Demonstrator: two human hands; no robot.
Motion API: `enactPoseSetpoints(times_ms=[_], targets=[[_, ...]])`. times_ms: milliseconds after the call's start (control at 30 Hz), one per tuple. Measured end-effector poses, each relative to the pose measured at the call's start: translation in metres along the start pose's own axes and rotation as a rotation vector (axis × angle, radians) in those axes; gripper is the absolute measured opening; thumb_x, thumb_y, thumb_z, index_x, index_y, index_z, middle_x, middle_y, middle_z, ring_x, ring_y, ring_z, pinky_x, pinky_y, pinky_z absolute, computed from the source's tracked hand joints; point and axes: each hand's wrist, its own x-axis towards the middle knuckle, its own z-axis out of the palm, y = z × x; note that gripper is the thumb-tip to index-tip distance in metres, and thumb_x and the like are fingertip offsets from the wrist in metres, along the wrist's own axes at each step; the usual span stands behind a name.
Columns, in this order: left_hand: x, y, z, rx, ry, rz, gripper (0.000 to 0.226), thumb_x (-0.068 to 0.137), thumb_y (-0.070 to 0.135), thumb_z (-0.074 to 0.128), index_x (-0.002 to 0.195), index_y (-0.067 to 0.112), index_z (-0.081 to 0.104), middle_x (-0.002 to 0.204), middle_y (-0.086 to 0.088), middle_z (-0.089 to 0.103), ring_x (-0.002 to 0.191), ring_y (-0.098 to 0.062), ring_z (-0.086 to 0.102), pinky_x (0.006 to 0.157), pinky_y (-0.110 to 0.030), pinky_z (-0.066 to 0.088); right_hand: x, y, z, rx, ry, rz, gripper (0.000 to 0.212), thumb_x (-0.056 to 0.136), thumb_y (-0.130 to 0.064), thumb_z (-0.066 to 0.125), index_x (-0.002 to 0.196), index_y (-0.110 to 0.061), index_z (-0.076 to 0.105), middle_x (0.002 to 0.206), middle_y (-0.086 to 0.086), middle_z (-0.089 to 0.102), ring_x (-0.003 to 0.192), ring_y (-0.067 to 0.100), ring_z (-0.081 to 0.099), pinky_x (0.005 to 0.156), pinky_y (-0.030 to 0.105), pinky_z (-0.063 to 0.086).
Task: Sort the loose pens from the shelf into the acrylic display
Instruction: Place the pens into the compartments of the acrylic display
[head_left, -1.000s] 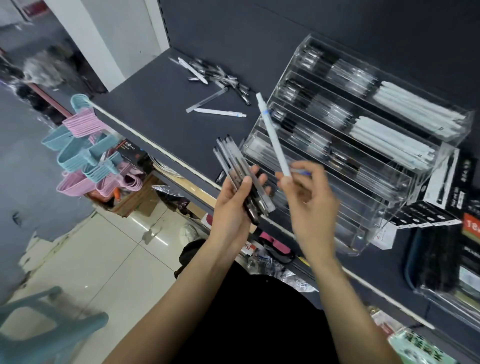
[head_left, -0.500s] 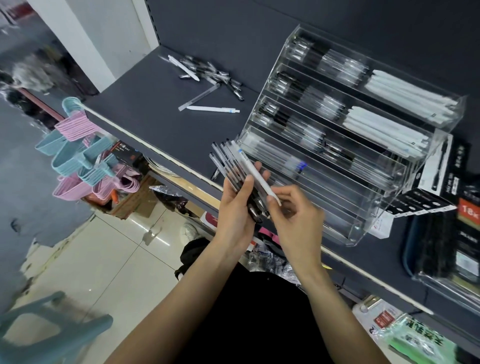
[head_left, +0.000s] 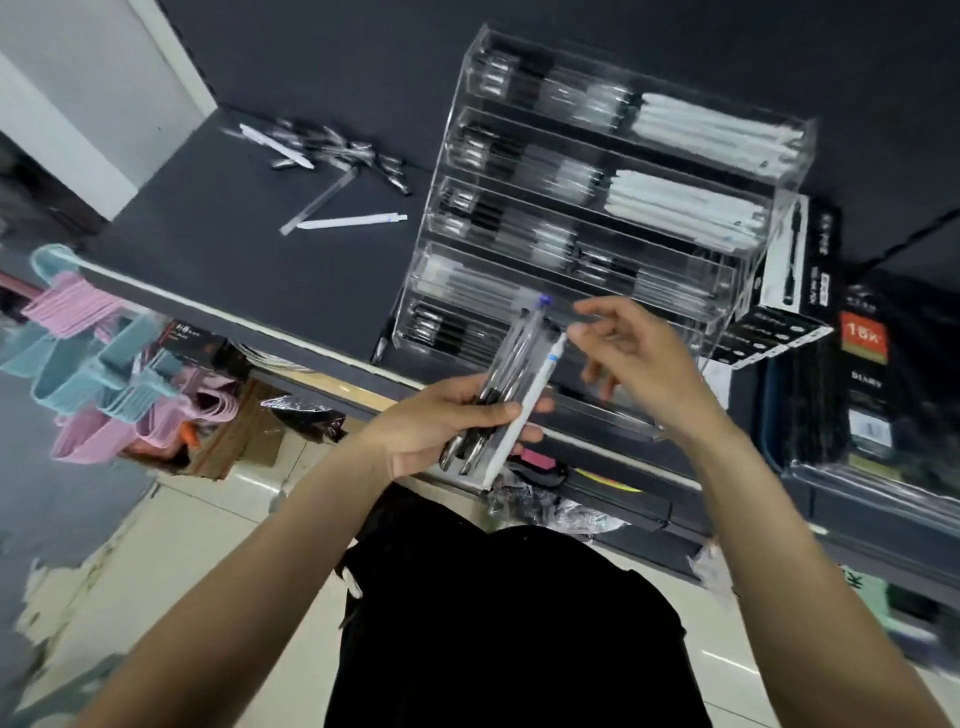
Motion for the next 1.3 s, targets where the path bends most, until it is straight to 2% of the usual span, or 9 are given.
enactPoseSetpoints(times_ms=[200, 433, 600, 833, 933, 1000, 1133, 1200, 1300], targets=[[0.018, 0.015, 0.01, 0.149, -0.18, -0.151, 0.027, 0.097, 0.003, 0.046, 0.117, 0.016, 0.058, 0.109, 0.001, 0.071, 0.098, -0.018, 0.069, 0.081, -0.028, 0.056, 0.0, 0.019, -0.004, 0.127, -0.093, 0.091, 0.025, 0.083, -0.021, 0.067, 0.106, -0.018, 0.057, 0.087, 0.009, 0.068, 0.054, 0.011, 0.06, 0.05, 0.022, 0.051], [0.033, 0.014, 0.034, 0.181, -0.294, -0.212, 0.03, 0.098, 0.003, 0.043, 0.123, 0.014, 0.055, 0.11, -0.003, 0.071, 0.097, -0.018, 0.07, 0.081, -0.024, 0.054, -0.016, 0.035, -0.016, 0.142, -0.01, 0.076, 0.028, 0.086, -0.022, 0.066, 0.113, -0.016, 0.062, 0.077, -0.005, 0.065, 0.045, 0.002, 0.046, 0.039, 0.013, 0.035], [0.041, 0.013, 0.045, 0.142, -0.324, -0.258, 0.028, 0.098, 0.005, 0.043, 0.119, 0.015, 0.058, 0.108, -0.005, 0.072, 0.094, -0.021, 0.07, 0.082, -0.029, 0.056, -0.02, 0.045, -0.021, 0.192, 0.07, 0.078, 0.012, 0.084, -0.024, 0.068, 0.091, -0.015, 0.063, 0.058, -0.005, 0.057, 0.044, 0.004, 0.044, 0.04, 0.015, 0.034], [0.053, 0.018, 0.052, 0.187, -0.239, -0.245, 0.025, 0.089, 0.02, 0.056, 0.113, 0.02, 0.062, 0.11, -0.005, 0.072, 0.091, -0.022, 0.07, 0.08, -0.03, 0.056, -0.018, 0.049, -0.036, 0.277, 0.147, 0.092, 0.034, 0.079, -0.016, 0.072, 0.111, -0.013, 0.062, 0.093, 0.011, 0.066, 0.049, 0.008, 0.052, 0.045, 0.017, 0.044], [0.058, 0.026, 0.052, 0.27, -0.205, -0.202, 0.023, 0.094, 0.017, 0.053, 0.116, 0.018, 0.06, 0.104, -0.003, 0.073, 0.084, -0.02, 0.071, 0.073, -0.025, 0.056, -0.022, 0.054, -0.044, 0.264, 0.168, 0.103, 0.035, 0.08, -0.012, 0.071, 0.114, -0.01, 0.063, 0.094, 0.01, 0.068, 0.062, 0.011, 0.064, 0.056, 0.018, 0.052], [0.062, 0.032, 0.05, 0.302, -0.176, -0.176, 0.022, 0.097, 0.013, 0.048, 0.116, 0.017, 0.059, 0.102, -0.003, 0.073, 0.078, -0.019, 0.072, 0.069, -0.024, 0.057, -0.028, 0.055, -0.05, 0.282, 0.177, 0.097, 0.025, 0.08, -0.009, 0.07, 0.105, -0.008, 0.068, 0.091, 0.01, 0.069, 0.067, 0.012, 0.068, 0.061, 0.019, 0.054], [0.067, 0.051, 0.038, 0.357, -0.107, -0.068, 0.026, 0.099, 0.014, 0.043, 0.122, 0.02, 0.054, 0.103, -0.001, 0.073, 0.071, -0.017, 0.07, 0.066, -0.026, 0.058, -0.037, 0.053, -0.073, 0.515, 0.465, -0.028, 0.014, 0.072, -0.008, 0.07, 0.08, -0.018, 0.076, 0.077, 0.0, 0.073, 0.072, 0.012, 0.069, 0.071, 0.018, 0.055], [0.066, 0.059, 0.029, 0.373, -0.065, -0.008, 0.029, 0.099, 0.015, 0.041, 0.125, 0.025, 0.05, 0.1, 0.003, 0.073, 0.066, -0.015, 0.067, 0.063, -0.027, 0.057, -0.03, 0.048, -0.088, 0.54, 0.62, -0.116, 0.016, 0.072, -0.011, 0.071, 0.084, -0.02, 0.076, 0.081, 0.0, 0.074, 0.083, 0.016, 0.068, 0.079, 0.02, 0.052], [0.065, 0.066, 0.018, 0.366, -0.015, 0.037, 0.033, 0.098, 0.016, 0.042, 0.128, 0.028, 0.048, 0.095, 0.002, 0.073, 0.057, -0.012, 0.061, 0.057, -0.027, 0.054, -0.001, 0.033, -0.108, 0.401, 0.673, -0.214, 0.02, 0.082, -0.003, 0.068, 0.096, -0.018, 0.072, 0.088, -0.003, 0.074, 0.091, 0.015, 0.069, 0.083, 0.02, 0.05]])
